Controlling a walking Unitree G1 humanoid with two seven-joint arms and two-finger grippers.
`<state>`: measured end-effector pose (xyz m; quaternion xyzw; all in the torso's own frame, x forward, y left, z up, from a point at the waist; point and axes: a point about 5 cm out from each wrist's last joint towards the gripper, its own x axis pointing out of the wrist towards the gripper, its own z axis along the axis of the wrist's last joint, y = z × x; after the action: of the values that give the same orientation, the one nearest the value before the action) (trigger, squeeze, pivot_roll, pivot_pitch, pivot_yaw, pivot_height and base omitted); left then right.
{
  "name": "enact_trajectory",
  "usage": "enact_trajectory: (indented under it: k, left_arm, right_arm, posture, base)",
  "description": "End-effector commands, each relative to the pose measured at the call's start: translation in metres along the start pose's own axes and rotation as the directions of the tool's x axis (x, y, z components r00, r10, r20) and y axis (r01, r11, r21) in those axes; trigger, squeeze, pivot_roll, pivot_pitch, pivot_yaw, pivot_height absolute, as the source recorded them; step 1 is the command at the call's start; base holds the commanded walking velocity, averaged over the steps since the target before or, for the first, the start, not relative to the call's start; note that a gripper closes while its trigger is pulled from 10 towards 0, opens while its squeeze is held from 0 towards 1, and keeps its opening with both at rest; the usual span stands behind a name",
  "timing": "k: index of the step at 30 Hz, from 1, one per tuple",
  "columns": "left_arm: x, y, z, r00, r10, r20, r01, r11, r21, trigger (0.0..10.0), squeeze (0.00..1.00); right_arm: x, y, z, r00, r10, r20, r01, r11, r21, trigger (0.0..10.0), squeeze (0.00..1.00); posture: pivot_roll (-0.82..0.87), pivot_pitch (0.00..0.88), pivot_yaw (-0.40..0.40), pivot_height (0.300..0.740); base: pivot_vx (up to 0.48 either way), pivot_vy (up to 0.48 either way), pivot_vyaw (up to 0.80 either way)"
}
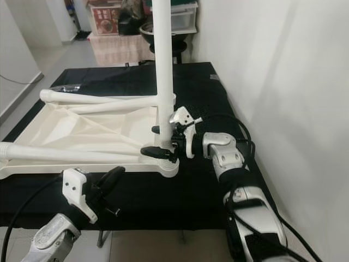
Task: Building children table
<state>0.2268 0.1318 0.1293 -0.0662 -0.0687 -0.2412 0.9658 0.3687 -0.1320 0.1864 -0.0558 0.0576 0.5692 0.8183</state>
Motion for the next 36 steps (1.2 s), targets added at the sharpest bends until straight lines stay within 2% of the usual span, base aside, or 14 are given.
enact_trajectory:
  k: [1,10,14,17,19,20,22,23,24,26,28,33,34,36]
  left_arm:
    - [-0.002,-0.002,-0.001,1.0,-0.004,-0.007,0.004,1.0,-0.002,10.0,0.0]
    - [-0.001,-0.003,0.0,1.0,-0.005,-0.005,0.004,1.0,-0.006,10.0,0.0]
    - [0.0,-0.002,0.0,1.0,-0.004,-0.004,0.004,1.0,-0.007,10.0,0.0]
    - [0.0,0.0,0.0,1.0,-0.003,-0.002,0.003,1.0,-0.005,10.0,0.0]
    - [0.0,0.0,0.0,1.0,-0.002,-0.002,0.002,1.0,-0.005,10.0,0.0]
    - [0.0,0.002,0.001,1.0,-0.001,-0.002,0.001,1.0,-0.004,10.0,0.0]
    - [0.0,0.002,0.001,1.0,-0.001,-0.002,0.001,1.0,-0.004,10.0,0.0]
    - [0.0,0.004,0.001,1.0,0.001,-0.001,-0.001,1.0,-0.002,10.0,0.0]
    - [0.001,0.006,0.0,1.0,0.001,-0.003,-0.001,1.0,0.0,10.0,0.0]
    - [0.001,0.006,0.0,1.0,0.001,-0.003,-0.001,1.0,0.0,10.0,0.0]
    - [0.006,0.007,-0.002,1.0,-0.006,-0.009,0.006,1.0,0.008,10.0,0.0]
    - [0.006,0.009,-0.001,1.0,0.021,0.003,-0.021,1.0,0.02,10.0,0.0]
    - [0.007,0.01,-0.001,1.0,0.026,0.004,-0.026,0.999,0.025,10.0,0.0]
    - [0.007,0.01,-0.001,1.0,0.026,0.004,-0.026,0.999,0.025,10.0,0.0]
  right_arm:
    - [0.005,0.002,0.0,0.998,0.06,0.01,-0.06,0.998,0.007,0.0,0.0]
    - [-0.004,0.002,-0.001,0.997,0.082,0.01,-0.082,0.996,-0.031,0.0,0.0]
    - [-0.007,0.002,-0.011,0.997,-0.062,0.038,0.063,0.997,-0.033,0.0,0.0]
    - [-0.006,0.018,-0.034,0.968,-0.25,0.007,0.25,0.968,-0.007,0.0,0.0]
    - [-0.005,0.023,-0.039,0.956,-0.293,0.002,0.293,0.956,-0.008,0.0,0.0]
    - [-0.002,0.025,-0.045,0.878,-0.477,0.021,0.476,0.878,0.053,0.0,0.0]
    - [-0.002,0.025,-0.045,0.878,-0.477,0.021,0.476,0.878,0.053,0.0,0.0]
    - [-0.002,0.032,-0.056,0.745,-0.666,-0.008,0.657,0.733,0.173,0.0,0.0]
    - [0.003,0.04,-0.053,0.721,-0.693,-0.003,0.69,0.717,0.095,0.0,0.0]
    - [0.003,0.04,-0.053,0.721,-0.693,-0.003,0.69,0.717,0.095,0.0,0.0]
    - [0.014,0.041,-0.056,0.768,-0.64,-0.028,0.64,0.769,-0.003,0.0,0.0]
    - [0.019,0.042,-0.054,0.767,-0.64,-0.037,0.64,0.768,-0.023,0.0,0.0]
    - [0.019,0.043,-0.052,0.766,-0.641,-0.04,0.642,0.767,-0.006,10.0,0.0]
    - [0.019,0.043,-0.052,0.766,-0.641,-0.04,0.642,0.767,-0.006,10.0,0.0]
  posture:
    - [0.04,0.008,0.02,0.74]
    - [0.02,0.011,0.024,0.74]
    - [0.01,0.011,0.026,0.74]
    - [0.0,0.011,0.024,0.74]
    - [0.0,0.011,0.024,0.74]
    - [-0.01,0.011,0.032,0.74]
    - [-0.01,0.011,0.032,0.74]
    - [-0.02,0.014,0.038,0.74]
    - [-0.03,0.002,0.053,0.74]
    - [-0.03,0.002,0.053,0.74]
    - [0.0,0.0,0.019,0.74]
    - [-0.01,0.0,0.026,0.74]
    - [-0.01,0.0,0.026,0.74]
    - [-0.01,0.0,0.026,0.74]
  base:
    - [0.0,0.0,0.0]
    - [0.0,0.0,0.0]
    - [0.0,0.0,0.0]
    - [0.0,0.0,0.0]
    - [0.0,0.0,0.0]
    - [0.0,0.0,0.0]
    - [0.0,0.0,0.0]
    - [0.0,0.0,0.0]
    - [0.0,0.0,0.0]
    - [0.0,0.0,0.0]
    - [0.0,0.0,0.0]
    - [0.0,0.0,0.0]
    - [0.0,0.0,0.0]
    - [0.0,0.0,0.0]
